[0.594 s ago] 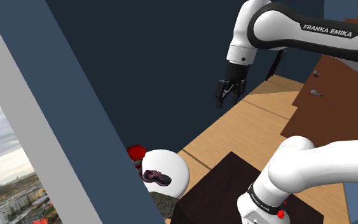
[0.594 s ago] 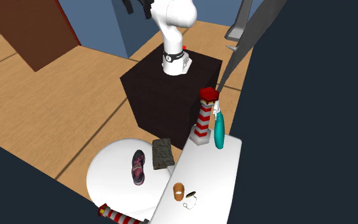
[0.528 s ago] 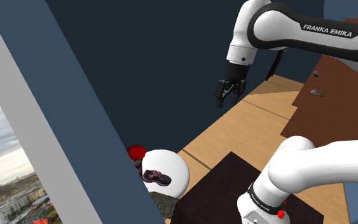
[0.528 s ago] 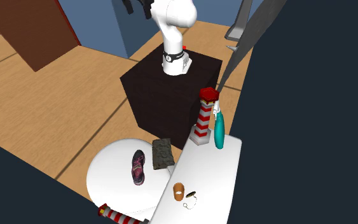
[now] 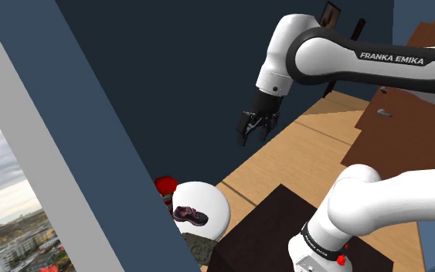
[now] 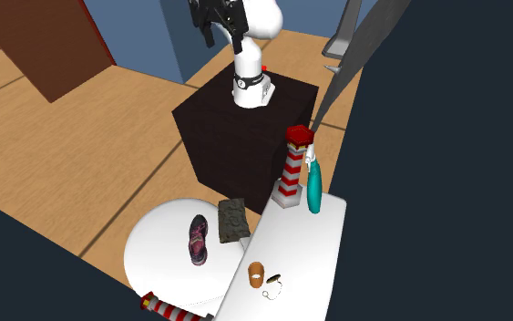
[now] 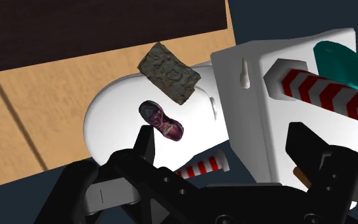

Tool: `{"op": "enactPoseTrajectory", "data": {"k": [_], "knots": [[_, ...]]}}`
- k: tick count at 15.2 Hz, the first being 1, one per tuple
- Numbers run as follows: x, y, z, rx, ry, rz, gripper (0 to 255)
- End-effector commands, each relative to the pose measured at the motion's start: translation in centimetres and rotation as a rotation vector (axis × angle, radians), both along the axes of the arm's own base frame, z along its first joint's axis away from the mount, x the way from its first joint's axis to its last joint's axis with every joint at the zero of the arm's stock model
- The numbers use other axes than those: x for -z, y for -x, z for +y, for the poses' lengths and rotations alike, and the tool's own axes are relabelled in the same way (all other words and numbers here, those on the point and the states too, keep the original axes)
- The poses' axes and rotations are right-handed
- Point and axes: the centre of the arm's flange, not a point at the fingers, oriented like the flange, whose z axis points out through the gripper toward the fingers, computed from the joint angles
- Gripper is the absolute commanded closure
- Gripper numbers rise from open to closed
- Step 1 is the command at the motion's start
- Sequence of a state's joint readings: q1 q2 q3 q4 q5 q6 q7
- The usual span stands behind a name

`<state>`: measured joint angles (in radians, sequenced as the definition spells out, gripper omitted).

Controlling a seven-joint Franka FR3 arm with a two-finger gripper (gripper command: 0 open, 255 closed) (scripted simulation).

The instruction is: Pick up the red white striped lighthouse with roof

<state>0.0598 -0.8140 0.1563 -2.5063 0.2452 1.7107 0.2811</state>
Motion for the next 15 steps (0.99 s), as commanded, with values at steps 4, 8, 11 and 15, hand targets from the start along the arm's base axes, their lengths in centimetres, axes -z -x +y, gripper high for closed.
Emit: {"op": "enactPoseTrajectory", "data": {"k": [4, 8, 11, 15], "knots": [[2.3, -0.4, 5.4, 0.008, -0.039, -0.072, 0], [4.0, -1.0, 9.7, 0.014, -0.07, -0.127, 0], [5.1, -1.6, 13.1, 0.018, -0.092, -0.169, 0], [6.5, -2.4, 17.5, 0.023, -0.123, -0.225, 0]]}}
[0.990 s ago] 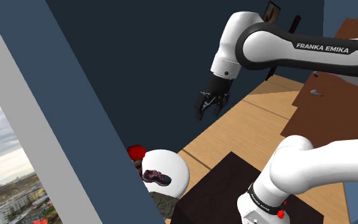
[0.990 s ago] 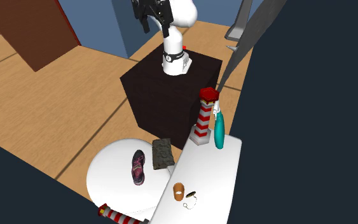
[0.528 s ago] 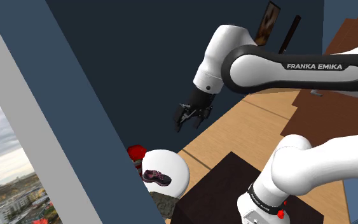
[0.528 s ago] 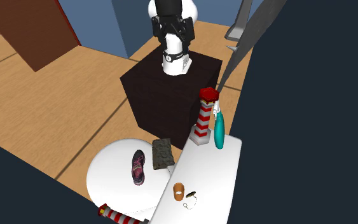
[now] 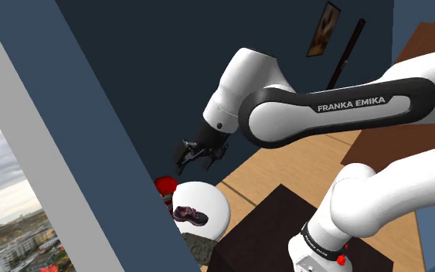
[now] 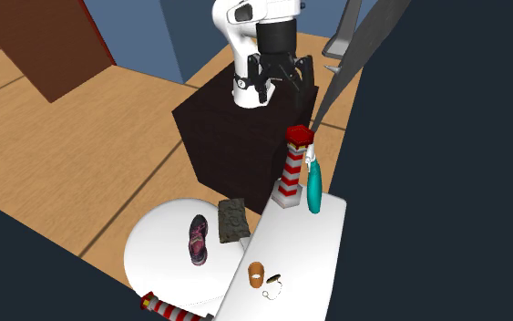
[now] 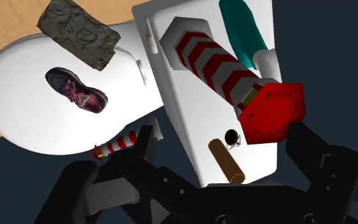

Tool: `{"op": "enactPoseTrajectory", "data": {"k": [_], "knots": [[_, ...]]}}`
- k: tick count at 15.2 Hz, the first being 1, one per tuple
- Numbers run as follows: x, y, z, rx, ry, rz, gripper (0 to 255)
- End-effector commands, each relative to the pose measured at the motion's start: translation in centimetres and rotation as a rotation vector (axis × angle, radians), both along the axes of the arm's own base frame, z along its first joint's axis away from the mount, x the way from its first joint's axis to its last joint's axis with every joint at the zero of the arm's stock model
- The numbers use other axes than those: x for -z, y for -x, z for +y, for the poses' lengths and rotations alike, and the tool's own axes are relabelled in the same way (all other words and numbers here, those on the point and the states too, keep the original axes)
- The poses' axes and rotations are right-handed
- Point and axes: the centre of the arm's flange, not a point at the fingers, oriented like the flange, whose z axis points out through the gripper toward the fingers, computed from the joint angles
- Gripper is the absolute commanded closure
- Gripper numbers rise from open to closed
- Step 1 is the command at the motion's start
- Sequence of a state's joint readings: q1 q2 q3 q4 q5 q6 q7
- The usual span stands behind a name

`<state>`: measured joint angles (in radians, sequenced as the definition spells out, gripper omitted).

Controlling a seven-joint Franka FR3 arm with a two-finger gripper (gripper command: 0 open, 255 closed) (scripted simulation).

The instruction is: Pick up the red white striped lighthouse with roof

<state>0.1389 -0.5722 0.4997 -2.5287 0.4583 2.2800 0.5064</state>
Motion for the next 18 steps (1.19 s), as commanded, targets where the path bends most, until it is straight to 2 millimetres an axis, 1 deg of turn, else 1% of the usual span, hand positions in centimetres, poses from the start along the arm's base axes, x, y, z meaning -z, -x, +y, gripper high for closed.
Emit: {"op": "enactPoseTrajectory", "data": {"k": [1, 5, 12, 14, 15, 18], "knots": [[0.4, -0.2, 2.0, 0.004, -0.018, -0.032, 0], [1.5, -1.1, 6.3, 0.009, -0.047, -0.085, 0], [5.2, -1.1, 6.3, 0.009, -0.047, -0.085, 0], [5.5, -1.1, 6.3, 0.009, -0.047, -0.085, 0], [5.5, -1.1, 6.4, 0.009, -0.047, -0.085, 255], [5.5, -1.1, 6.4, 0.009, -0.047, -0.085, 255]]}}
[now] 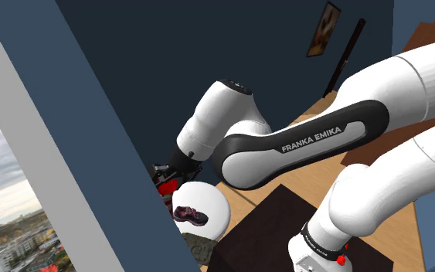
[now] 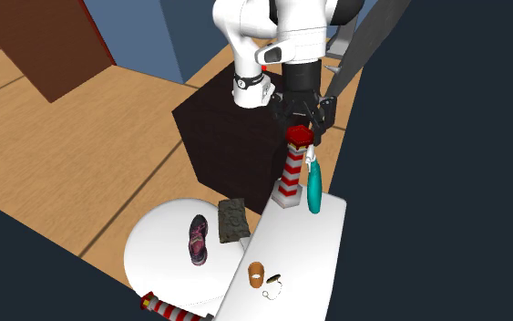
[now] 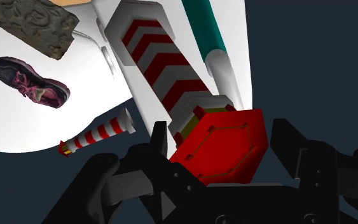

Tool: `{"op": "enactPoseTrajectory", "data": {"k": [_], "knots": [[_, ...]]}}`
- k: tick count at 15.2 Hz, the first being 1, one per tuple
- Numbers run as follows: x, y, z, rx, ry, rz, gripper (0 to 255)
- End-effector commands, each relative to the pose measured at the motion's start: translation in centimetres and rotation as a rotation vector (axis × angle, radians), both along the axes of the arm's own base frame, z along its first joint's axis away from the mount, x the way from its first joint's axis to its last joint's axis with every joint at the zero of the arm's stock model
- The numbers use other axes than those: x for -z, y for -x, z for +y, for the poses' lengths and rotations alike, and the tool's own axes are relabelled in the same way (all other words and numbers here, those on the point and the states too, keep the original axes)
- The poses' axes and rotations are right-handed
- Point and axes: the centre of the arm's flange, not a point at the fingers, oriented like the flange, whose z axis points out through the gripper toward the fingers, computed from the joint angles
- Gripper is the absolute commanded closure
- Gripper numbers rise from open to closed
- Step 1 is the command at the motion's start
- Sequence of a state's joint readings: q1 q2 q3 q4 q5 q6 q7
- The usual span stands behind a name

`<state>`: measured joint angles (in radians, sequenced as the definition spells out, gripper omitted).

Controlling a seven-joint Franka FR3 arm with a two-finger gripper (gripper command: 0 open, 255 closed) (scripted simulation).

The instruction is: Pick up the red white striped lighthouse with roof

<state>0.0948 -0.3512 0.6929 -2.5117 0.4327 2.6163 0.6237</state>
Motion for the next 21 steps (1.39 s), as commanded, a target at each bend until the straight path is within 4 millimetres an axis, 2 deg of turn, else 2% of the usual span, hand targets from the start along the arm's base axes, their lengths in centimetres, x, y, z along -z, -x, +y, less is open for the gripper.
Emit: {"op": "enactPoseTrajectory", "data": {"k": [1, 6, 21], "knots": [[0.1, 0.0, 0.0, 0.0, 0.001, 0.002, 255], [0.1, 0.0, -0.1, 0.0, 0.001, 0.002, 255], [-7.8, 0.0, -0.1, 0.0, 0.001, 0.002, 255]]}}
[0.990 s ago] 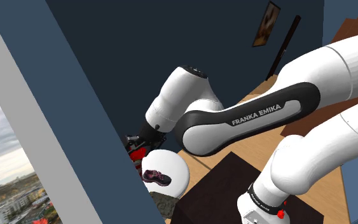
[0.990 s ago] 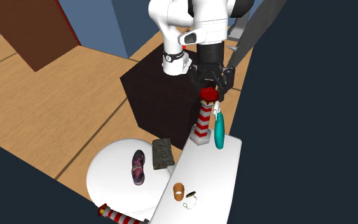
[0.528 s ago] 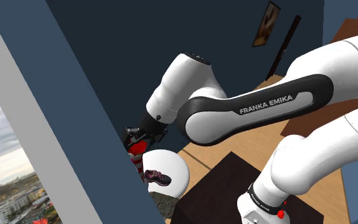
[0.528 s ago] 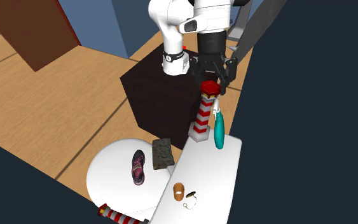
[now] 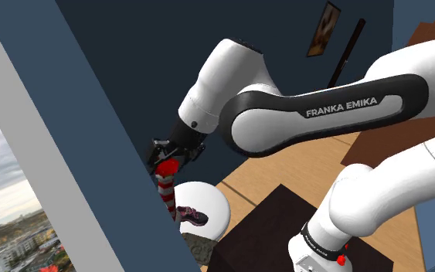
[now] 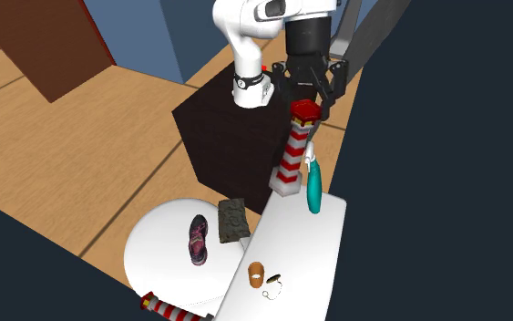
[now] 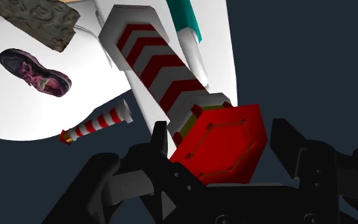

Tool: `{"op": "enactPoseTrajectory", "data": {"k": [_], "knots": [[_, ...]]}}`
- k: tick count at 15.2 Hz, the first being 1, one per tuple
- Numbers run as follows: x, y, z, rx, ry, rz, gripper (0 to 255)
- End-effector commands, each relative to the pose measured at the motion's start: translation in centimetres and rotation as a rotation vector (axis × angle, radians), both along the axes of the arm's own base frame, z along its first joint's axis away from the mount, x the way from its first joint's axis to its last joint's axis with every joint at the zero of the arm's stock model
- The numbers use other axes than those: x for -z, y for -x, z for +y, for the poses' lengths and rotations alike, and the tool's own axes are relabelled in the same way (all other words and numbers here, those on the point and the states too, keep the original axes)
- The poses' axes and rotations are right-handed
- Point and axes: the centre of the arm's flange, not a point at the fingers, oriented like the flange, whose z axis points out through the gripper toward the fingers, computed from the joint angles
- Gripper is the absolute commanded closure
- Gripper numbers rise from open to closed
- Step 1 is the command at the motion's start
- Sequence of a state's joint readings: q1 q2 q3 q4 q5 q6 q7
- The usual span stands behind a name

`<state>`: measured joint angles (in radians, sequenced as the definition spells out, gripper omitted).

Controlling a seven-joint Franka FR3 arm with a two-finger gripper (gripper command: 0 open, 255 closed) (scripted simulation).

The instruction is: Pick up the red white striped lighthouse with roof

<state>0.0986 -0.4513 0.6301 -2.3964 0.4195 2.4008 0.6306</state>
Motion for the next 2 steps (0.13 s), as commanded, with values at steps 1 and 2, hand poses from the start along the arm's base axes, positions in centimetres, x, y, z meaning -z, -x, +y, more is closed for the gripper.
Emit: {"op": "enactPoseTrajectory", "data": {"k": [1, 2], "knots": [[-0.69, 0.04, -0.02, 0.0, 0.0, 0.0, 255], [-0.69, 0.04, -0.02, 0.0, 0.0, 0.0, 255]]}}
